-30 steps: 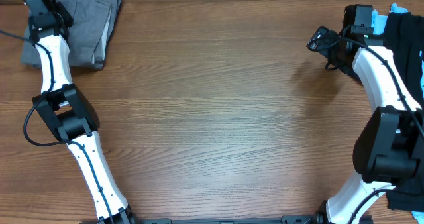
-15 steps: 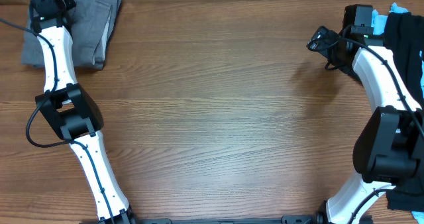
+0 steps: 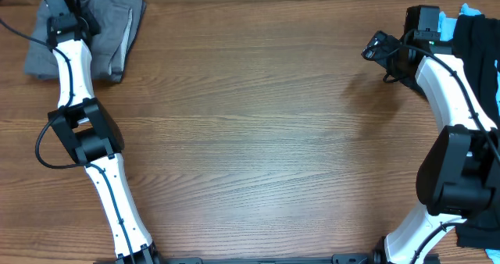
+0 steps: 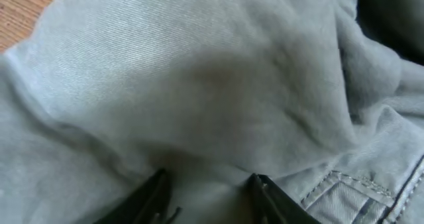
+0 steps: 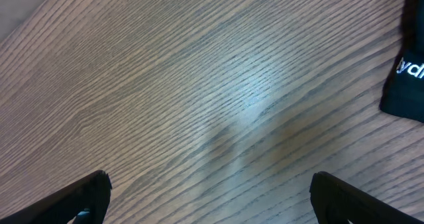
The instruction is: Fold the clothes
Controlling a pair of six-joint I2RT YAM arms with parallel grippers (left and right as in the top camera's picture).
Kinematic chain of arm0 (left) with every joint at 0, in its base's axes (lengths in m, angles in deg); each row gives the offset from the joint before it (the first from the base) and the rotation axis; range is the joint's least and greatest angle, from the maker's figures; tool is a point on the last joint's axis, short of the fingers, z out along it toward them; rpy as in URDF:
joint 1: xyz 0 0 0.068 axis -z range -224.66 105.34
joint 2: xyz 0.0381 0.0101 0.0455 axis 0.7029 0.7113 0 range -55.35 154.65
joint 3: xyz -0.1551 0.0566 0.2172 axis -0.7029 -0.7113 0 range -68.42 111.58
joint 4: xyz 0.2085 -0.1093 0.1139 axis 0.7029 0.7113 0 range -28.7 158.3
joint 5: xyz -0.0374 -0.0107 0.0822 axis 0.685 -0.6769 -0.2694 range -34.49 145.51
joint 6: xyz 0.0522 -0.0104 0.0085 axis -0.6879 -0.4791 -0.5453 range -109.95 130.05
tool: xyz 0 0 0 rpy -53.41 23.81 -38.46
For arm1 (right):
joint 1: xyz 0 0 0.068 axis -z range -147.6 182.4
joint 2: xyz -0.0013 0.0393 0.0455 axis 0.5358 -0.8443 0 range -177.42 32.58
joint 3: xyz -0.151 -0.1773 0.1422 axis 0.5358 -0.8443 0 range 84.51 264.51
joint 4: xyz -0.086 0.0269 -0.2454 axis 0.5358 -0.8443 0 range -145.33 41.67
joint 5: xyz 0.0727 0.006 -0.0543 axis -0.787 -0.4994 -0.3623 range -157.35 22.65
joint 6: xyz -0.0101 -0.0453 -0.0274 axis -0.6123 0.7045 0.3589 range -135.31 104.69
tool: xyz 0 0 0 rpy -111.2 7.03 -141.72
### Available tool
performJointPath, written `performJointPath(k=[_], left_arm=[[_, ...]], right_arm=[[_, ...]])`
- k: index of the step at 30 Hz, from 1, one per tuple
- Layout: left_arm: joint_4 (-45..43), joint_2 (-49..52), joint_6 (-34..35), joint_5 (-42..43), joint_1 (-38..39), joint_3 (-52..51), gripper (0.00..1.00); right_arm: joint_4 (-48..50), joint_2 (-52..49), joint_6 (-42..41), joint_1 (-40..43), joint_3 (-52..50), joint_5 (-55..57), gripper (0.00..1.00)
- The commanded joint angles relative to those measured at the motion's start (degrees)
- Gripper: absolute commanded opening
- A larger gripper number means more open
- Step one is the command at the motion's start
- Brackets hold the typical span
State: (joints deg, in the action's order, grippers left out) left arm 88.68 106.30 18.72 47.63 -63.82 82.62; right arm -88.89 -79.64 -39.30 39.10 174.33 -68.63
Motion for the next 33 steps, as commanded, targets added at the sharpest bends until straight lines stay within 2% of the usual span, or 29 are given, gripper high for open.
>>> performJointPath(k=[1, 6, 10, 11, 19, 30, 33], left_arm=[[2.6, -2.4, -1.2, 0.5, -0.4, 0.0, 0.59], [8.7, -9.7, -1.1, 0.5, -0.2, 0.0, 0.65], [15.2, -17.6, 1.3, 0.5, -0.2, 0.0, 0.98], [16.6, -19.4, 2.2, 0.9, -0.2, 0.0, 1.00], [29.5, -32.9, 2.8, 12.5, -0.2, 0.0, 1.00], [38.3, -33.7, 2.7, 12.4, -0.2, 0.0, 1.00], [38.9, -33.7, 2.7, 12.4, -0.2, 0.0, 1.00]], right_arm=[[0.2, 1.5, -0.1, -0.2, 1.2, -0.1, 1.00], [0.2, 1.5, -0.1, -0.2, 1.2, -0.1, 1.00], [0.2, 1.5, -0.1, -0.2, 1.2, -0.1, 1.00], [0.2, 1.5, -0.1, -0.2, 1.2, -0.1, 1.00], [0.2, 1.5, -0.1, -0.2, 1.2, -0.1, 1.00], [2.9, 1.5, -0.1, -0.2, 1.2, -0.4, 1.00], [1.9, 1.6, -0.1, -0.2, 1.2, -6.9, 1.00]])
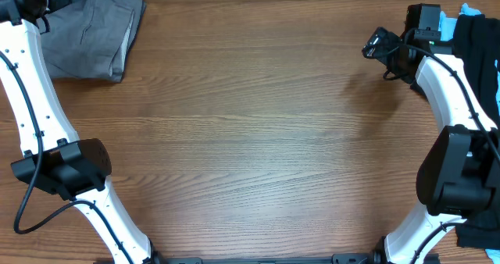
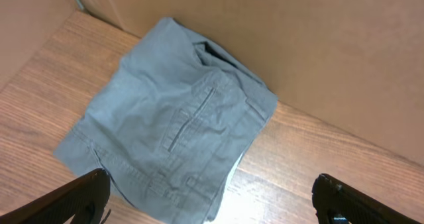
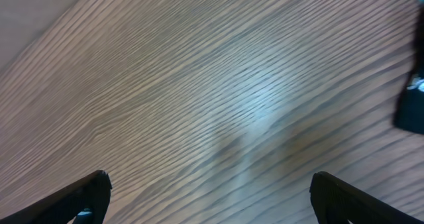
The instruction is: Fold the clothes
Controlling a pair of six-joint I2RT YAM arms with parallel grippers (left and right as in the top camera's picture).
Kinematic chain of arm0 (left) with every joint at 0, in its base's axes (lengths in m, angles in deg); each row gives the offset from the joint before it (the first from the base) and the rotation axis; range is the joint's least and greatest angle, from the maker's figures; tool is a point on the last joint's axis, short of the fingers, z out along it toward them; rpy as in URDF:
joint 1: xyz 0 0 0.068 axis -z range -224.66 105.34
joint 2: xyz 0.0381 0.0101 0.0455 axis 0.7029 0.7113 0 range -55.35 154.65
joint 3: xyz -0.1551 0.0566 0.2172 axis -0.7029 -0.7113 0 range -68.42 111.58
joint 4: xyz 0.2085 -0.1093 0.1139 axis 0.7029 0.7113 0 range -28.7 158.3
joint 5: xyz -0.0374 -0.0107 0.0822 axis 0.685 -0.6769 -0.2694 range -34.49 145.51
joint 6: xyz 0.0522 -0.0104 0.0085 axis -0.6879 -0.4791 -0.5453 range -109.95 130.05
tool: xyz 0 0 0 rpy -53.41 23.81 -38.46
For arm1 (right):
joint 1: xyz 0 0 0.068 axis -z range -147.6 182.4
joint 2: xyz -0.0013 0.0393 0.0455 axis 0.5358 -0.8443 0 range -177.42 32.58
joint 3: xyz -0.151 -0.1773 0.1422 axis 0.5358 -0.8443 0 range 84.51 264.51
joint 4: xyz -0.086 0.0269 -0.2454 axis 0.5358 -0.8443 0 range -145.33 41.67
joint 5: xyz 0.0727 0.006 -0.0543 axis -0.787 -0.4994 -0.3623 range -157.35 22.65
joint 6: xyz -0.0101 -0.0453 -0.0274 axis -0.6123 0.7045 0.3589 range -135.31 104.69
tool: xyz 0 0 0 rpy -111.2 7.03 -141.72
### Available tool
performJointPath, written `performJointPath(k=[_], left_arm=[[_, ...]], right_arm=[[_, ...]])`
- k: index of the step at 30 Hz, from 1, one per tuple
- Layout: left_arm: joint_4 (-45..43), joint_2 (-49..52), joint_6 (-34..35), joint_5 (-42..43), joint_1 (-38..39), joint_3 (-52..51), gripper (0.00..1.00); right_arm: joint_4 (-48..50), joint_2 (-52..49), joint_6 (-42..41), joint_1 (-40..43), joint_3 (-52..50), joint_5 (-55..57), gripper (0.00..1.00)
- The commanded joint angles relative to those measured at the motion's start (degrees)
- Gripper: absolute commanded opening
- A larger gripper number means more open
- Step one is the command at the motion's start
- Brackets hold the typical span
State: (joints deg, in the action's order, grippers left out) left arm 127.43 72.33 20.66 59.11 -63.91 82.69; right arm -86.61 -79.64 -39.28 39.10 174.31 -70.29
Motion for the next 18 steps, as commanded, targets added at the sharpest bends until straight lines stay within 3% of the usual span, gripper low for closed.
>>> performJointPath(k=[1, 6, 18], left_arm=[[0.1, 0.3, 0.8, 0.9, -0.1, -0.1, 1.00], [0.1, 0.3, 0.8, 0.9, -0.1, -0.1, 1.00], [0.1, 0.3, 0.8, 0.9, -0.1, -0.1, 1.00]], right_arm=[[-0.9, 1.7, -0.1, -0.2, 1.2, -8.9, 1.00], [-0.1, 4.5, 3.6, 0.1, 1.5, -20.0, 1.00], [-6.2, 23.3, 6.7, -1.0, 1.4, -20.2, 1.00]])
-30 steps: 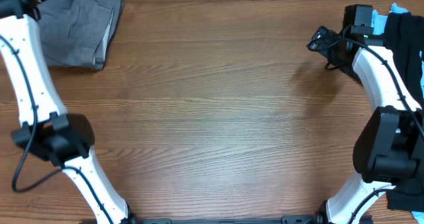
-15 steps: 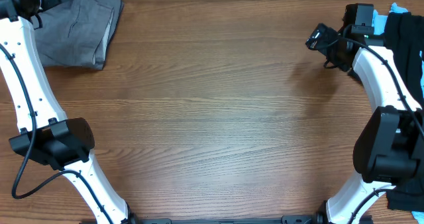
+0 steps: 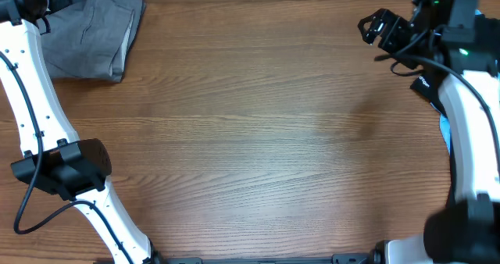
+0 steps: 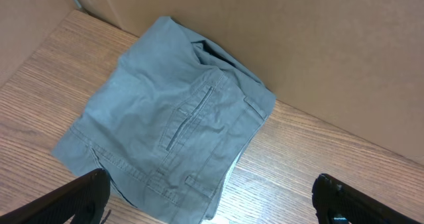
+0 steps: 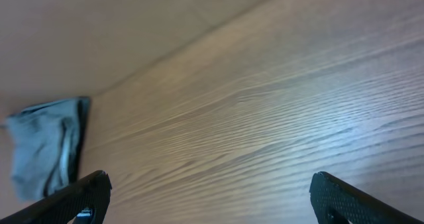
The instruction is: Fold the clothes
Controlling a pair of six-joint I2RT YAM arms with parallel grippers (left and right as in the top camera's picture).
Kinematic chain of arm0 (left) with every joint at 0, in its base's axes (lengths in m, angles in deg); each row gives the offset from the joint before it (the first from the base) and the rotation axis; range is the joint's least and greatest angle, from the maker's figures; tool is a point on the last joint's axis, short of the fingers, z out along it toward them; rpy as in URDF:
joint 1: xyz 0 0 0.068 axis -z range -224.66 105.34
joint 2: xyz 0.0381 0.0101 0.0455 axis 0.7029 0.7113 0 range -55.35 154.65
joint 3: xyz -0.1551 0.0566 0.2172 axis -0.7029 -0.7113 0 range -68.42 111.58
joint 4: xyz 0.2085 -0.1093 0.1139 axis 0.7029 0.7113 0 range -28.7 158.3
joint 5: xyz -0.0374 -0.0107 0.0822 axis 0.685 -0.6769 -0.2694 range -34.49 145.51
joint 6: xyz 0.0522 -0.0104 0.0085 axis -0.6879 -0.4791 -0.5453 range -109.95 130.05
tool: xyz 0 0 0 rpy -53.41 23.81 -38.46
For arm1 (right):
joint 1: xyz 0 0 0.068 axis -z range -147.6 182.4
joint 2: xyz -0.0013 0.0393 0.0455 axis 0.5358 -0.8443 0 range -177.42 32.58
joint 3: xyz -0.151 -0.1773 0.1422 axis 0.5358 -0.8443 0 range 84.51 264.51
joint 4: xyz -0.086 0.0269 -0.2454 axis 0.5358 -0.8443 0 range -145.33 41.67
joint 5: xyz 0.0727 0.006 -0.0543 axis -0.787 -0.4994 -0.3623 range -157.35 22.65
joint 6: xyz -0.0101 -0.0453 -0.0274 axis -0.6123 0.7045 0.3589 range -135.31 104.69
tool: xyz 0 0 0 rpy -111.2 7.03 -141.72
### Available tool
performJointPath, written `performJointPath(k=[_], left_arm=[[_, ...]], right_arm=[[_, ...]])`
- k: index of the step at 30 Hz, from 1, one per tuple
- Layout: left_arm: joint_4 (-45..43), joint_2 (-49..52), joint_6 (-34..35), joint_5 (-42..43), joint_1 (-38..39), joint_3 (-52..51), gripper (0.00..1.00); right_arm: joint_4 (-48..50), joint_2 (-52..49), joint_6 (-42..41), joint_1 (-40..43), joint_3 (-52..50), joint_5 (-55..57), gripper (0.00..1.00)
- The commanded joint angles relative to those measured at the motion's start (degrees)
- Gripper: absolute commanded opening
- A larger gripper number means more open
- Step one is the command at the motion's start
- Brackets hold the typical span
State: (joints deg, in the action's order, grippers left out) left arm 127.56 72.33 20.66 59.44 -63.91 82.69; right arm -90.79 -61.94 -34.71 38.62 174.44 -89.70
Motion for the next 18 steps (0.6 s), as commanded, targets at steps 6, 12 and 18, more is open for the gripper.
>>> performJointPath(k=[6, 12, 18], left_arm=[[0.0, 0.3, 0.8, 0.6, -0.1, -0.1, 1.00], [0.0, 0.3, 0.8, 0.6, -0.1, -0.1, 1.00], [0.0, 0.3, 0.8, 0.6, -0.1, -0.1, 1.00]], right_arm=[[-9.9, 11.8, 3.3, -0.5, 1.3, -0.7, 1.00], [-21.7, 13.4, 3.9, -0.5, 1.3, 1.6, 1.00], [-25.8, 13.9, 4.5, -0.4, 1.3, 2.8, 1.00]])
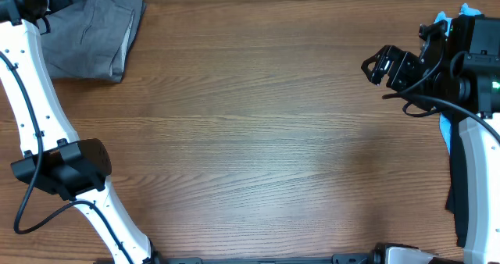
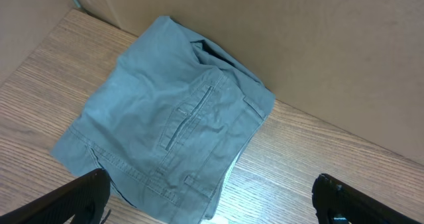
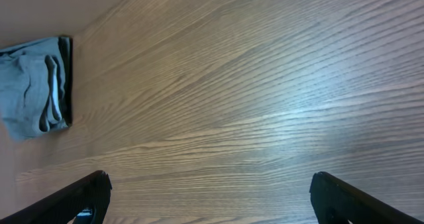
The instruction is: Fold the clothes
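Folded grey trousers (image 1: 90, 33) lie in the table's far left corner, seen from above in the left wrist view (image 2: 172, 118) and small at the left edge of the right wrist view (image 3: 36, 85). My left gripper (image 2: 212, 204) hangs high above the trousers, wide open and holding nothing. My right gripper (image 1: 387, 67) is raised over bare wood at the right, also wide open (image 3: 212, 201) and empty. Blue cloth (image 1: 445, 131) and dark cloth (image 1: 453, 194) show at the right edge, mostly hidden by my right arm.
The wooden table (image 1: 250, 139) is bordered by a brown wall (image 2: 298, 45) behind the trousers. My left arm (image 1: 35, 100) runs up the left edge. A bit of blue (image 1: 469, 10) shows at the far right corner.
My right gripper has moved from the far right corner toward the front, still raised and open. The left gripper and the grey trousers are unchanged.
My left gripper was first down on the grey trousers with its fingers close together, and my right gripper was open low over the table by the dark clothes. Then the left gripper was high and wide open, with the trousers lying folded. The right gripper then rose and shifted.
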Controlling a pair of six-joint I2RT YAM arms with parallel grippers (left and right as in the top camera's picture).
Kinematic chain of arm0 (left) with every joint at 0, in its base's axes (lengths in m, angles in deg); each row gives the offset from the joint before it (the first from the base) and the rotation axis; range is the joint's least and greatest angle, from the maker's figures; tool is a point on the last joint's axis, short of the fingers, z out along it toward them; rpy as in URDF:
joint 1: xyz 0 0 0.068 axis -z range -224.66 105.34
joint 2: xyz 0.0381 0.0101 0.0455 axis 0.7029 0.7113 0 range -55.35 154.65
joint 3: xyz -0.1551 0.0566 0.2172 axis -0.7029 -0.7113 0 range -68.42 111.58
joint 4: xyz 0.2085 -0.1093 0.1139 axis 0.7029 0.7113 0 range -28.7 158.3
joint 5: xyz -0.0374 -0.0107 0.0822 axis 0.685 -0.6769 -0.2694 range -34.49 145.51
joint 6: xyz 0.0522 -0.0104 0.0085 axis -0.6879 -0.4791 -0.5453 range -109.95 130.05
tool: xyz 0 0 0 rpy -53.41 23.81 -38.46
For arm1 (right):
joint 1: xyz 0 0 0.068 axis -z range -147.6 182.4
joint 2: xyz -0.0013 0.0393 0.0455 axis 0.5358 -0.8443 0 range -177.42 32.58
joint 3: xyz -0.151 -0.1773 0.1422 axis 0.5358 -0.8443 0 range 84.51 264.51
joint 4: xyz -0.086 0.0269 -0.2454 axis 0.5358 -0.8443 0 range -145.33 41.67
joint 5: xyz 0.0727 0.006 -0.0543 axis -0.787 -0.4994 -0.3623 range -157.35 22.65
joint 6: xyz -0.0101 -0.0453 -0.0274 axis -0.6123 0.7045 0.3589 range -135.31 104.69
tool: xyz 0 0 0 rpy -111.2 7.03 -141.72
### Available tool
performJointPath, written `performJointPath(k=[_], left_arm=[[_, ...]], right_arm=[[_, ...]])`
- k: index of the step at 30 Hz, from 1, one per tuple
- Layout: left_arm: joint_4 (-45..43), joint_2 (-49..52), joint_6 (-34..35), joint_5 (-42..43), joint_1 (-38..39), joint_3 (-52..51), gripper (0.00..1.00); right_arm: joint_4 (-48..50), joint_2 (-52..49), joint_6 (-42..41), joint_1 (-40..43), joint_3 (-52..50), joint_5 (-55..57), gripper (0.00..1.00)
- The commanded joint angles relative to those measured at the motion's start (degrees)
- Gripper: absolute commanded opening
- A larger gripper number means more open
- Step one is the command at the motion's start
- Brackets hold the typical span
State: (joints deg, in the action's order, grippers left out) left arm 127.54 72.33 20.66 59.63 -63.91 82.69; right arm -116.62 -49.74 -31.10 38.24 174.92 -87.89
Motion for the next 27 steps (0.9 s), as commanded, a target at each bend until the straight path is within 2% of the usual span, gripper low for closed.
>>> performJointPath(k=[1, 13, 19, 22, 27], left_arm=[[0.0, 0.3, 0.8, 0.4, -0.1, -0.1, 1.00], [0.0, 0.3, 0.8, 0.4, -0.1, -0.1, 1.00], [0.0, 0.3, 0.8, 0.4, -0.1, -0.1, 1.00], [0.0, 0.3, 0.8, 0.4, -0.1, -0.1, 1.00], [0.0, 0.3, 0.8, 0.4, -0.1, -0.1, 1.00]], right_arm=[[0.0, 2.1, 0.9, 0.1, 0.8, 1.1, 1.00], [0.0, 15.0, 0.9, 0.3, 0.4, 5.3, 1.00], [1.0, 19.0, 0.8, 0.3, -3.8, 6.6, 1.00], [5.4, 21.5, 0.8, 0.3, -8.6, 6.6, 1.00], [19.1, 28.5, 0.8, 0.3, -22.9, 6.3, 1.00]])
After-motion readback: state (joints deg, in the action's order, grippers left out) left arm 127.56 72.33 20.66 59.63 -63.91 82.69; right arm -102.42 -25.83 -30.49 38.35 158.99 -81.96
